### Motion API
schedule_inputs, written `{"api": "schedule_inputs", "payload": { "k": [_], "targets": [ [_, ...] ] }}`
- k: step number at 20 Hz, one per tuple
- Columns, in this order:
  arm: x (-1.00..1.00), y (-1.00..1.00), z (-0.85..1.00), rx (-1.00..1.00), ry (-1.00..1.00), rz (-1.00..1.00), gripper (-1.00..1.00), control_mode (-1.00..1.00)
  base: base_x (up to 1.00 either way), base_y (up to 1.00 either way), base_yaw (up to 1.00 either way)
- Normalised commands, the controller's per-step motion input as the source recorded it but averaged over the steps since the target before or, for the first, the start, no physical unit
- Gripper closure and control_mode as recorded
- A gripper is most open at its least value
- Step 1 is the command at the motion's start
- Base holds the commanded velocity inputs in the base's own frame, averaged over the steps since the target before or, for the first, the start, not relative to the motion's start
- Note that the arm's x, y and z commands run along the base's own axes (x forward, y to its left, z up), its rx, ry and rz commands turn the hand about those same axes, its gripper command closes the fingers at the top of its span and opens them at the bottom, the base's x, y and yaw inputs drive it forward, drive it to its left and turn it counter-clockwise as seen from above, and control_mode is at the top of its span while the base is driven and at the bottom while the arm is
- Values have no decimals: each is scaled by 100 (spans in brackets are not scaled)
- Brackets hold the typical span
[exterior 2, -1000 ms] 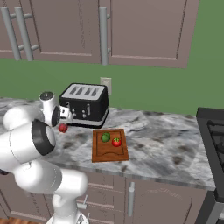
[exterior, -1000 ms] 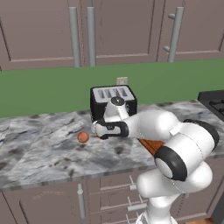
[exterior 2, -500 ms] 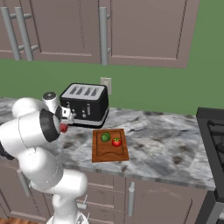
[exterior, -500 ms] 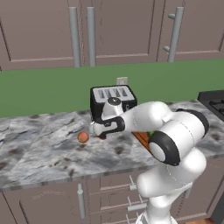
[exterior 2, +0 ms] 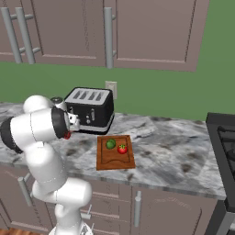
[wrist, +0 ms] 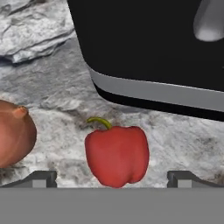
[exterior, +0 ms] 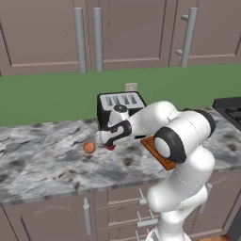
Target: Place the avocado, onion, tomato, and bell pepper on the cutting board.
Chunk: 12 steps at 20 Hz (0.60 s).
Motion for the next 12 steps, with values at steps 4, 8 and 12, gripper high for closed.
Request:
{"api": "schedule_inputs", "payload": {
  "k": [4,8,12],
  "targets": [
    [20,0,-18,0,4,0,-100,-100,0,0,0],
    [19,1,-22,0,5,0,-100,-100,0,0,0],
    [12,1,-21,0,5,0,-100,-100,0,0,0]
  ]
}}
